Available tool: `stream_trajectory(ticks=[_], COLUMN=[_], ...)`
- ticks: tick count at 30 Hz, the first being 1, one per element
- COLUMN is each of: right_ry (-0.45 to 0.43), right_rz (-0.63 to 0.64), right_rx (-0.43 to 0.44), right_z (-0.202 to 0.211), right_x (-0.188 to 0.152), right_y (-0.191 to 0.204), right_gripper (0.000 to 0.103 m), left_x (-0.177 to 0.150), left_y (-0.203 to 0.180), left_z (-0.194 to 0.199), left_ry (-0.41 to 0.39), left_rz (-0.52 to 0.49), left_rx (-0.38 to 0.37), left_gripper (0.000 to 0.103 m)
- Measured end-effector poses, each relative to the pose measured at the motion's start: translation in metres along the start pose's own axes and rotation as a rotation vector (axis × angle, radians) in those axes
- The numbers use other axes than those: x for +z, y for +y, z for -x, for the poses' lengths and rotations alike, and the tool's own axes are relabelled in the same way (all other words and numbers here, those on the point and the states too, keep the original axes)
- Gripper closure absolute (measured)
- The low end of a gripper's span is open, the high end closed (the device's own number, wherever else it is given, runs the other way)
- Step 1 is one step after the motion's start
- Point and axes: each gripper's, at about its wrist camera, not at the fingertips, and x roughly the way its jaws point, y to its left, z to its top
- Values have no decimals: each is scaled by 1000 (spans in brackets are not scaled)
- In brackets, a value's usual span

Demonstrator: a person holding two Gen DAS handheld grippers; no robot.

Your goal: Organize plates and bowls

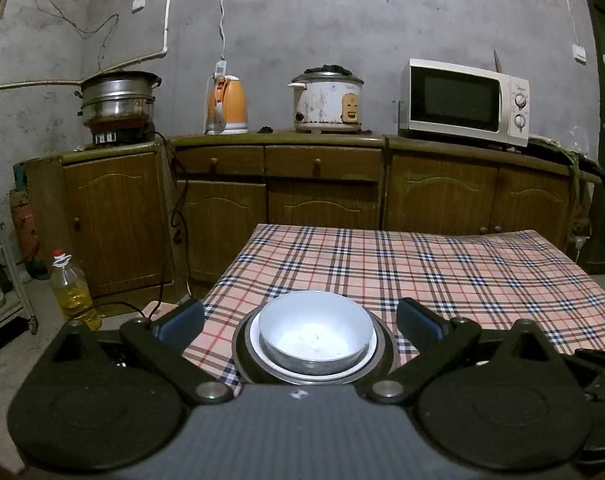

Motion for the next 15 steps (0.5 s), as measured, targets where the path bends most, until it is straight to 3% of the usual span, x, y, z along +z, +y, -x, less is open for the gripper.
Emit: stream_trajectory(ticks=[15], right_ry=[3], right_rz=[-5], right_rx=[2], right_z=[-1], right_x=[0], right_y=[1], right_gripper=[23], left_x=[1], left_y=[-1], left_z=[0], left_ry=[0], left_rz=[2], left_rx=[0], left_gripper=[0])
